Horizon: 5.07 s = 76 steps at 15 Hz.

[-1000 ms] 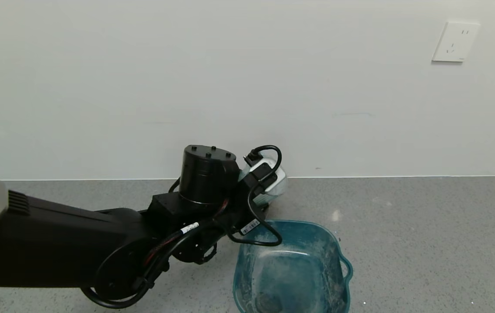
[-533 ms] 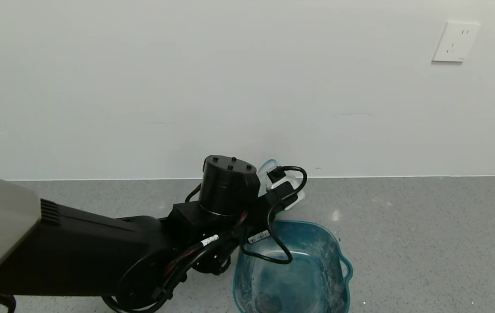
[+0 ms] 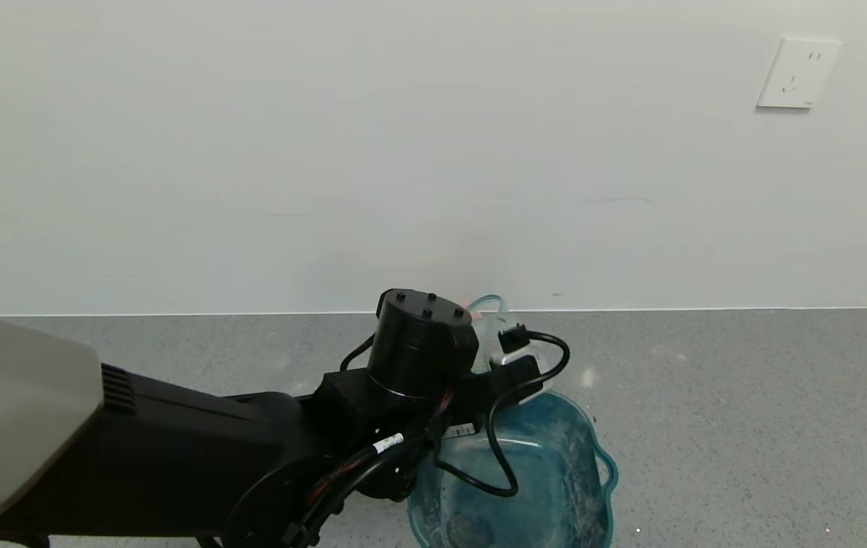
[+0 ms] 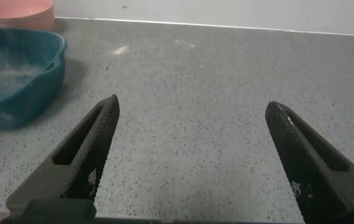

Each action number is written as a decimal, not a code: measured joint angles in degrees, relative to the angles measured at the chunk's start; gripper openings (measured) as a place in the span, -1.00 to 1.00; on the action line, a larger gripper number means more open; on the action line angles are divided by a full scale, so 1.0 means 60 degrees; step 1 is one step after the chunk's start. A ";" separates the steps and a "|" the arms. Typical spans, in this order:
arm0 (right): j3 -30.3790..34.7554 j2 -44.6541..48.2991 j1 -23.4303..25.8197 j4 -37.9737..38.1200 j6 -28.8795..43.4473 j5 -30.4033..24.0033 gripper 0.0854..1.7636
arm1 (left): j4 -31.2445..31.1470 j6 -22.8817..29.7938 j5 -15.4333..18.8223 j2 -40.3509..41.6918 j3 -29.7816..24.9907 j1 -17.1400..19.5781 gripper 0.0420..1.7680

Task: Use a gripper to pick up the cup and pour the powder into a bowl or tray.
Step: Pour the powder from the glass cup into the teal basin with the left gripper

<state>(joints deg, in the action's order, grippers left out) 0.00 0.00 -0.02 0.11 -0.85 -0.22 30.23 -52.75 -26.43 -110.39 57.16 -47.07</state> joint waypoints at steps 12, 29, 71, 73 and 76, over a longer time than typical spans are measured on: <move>0.0000 0.0000 -0.0004 0.0004 0.0000 0.0000 0.94 | 0.0197 -0.2836 -0.0998 0.0014 -0.0510 -0.0158 0.41; 0.0000 0.0000 0.0000 0.0004 0.0000 0.0000 0.94 | 0.0219 -0.5088 -0.1806 0.0193 -0.0496 -0.0579 0.41; 0.0000 0.0000 0.0000 0.0008 0.0000 -0.0004 0.94 | 0.1148 -0.7182 -0.2714 0.0073 -0.0744 -0.1499 0.41; 0.0000 0.0000 0.0000 0.0004 0.0000 0.0000 0.94 | 0.1487 -0.7627 -0.2696 0.0087 -0.0874 -0.1508 0.41; 0.0000 0.0000 0.0000 0.0008 -0.0004 0.0000 0.94 | 0.2499 -0.8326 -0.2688 0.0077 -0.1130 -0.1493 0.41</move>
<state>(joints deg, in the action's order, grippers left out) 0.00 0.00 -0.02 0.16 -0.88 -0.22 45.23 -102.71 -42.56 -109.92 50.38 -56.03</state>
